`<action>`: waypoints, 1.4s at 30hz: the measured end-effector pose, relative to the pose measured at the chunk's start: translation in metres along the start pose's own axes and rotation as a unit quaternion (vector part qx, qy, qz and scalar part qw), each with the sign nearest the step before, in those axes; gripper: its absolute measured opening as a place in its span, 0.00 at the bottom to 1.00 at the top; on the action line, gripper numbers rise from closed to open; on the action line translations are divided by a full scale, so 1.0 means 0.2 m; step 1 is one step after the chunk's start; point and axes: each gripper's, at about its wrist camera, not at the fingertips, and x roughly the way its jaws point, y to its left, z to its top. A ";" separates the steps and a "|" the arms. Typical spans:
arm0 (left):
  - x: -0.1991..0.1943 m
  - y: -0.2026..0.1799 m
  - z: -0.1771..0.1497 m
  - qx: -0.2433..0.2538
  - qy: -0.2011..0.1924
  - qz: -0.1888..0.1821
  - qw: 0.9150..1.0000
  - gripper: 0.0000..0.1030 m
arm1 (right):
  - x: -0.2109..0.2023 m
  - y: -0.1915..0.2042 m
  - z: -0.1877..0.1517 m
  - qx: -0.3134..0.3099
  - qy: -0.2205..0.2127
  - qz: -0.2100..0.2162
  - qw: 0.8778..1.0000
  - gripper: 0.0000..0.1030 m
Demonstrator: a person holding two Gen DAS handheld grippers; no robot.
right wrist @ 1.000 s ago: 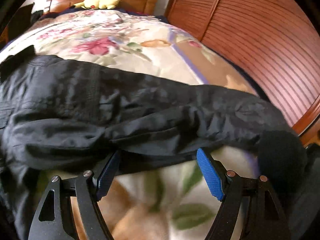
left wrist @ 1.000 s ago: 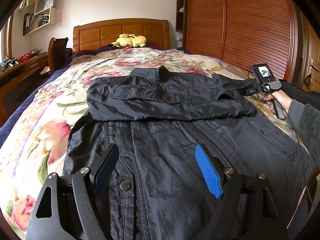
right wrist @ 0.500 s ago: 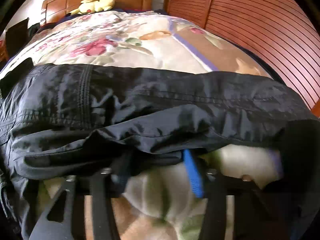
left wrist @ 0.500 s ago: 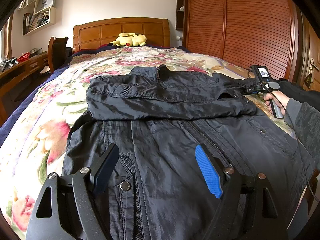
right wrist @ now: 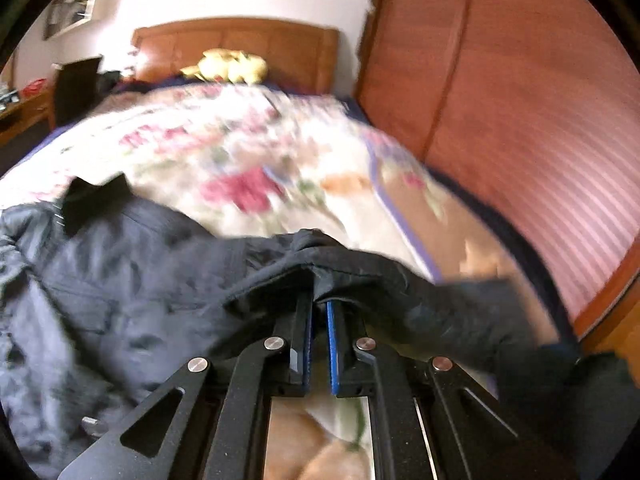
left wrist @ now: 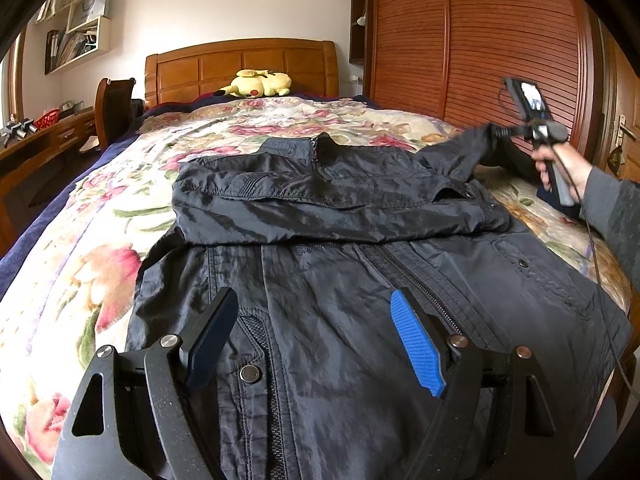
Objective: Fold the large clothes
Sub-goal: 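Fold the held sleeve across onto the first sleeve with the right tool, open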
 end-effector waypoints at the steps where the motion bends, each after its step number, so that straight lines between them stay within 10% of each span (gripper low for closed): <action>1: 0.00 0.00 0.00 0.000 0.000 0.000 1.000 0.77 | -0.04 0.04 0.02 -0.008 -0.010 0.009 1.000 0.06; 7: -0.03 -0.01 0.00 0.003 -0.010 0.004 1.000 0.77 | -0.43 0.44 -0.01 -0.084 -0.077 0.115 0.987 0.06; 16: -0.04 0.00 0.00 -0.002 -0.013 0.003 1.000 0.77 | -0.52 0.89 -0.23 -0.158 -0.037 0.160 0.974 0.06; 23: -0.03 0.01 0.01 -0.005 -0.009 -0.003 1.000 0.77 | -0.53 0.89 -0.31 -0.143 0.011 0.168 0.975 0.16; 28: -0.04 0.02 0.01 -0.010 -0.013 -0.011 1.000 0.77 | -0.69 0.77 -0.37 -0.121 0.002 0.170 0.978 0.60; 42: -0.07 0.04 0.00 -0.018 -0.017 -0.004 1.000 0.77 | -0.92 0.58 -0.43 -0.082 -0.004 0.109 0.991 0.65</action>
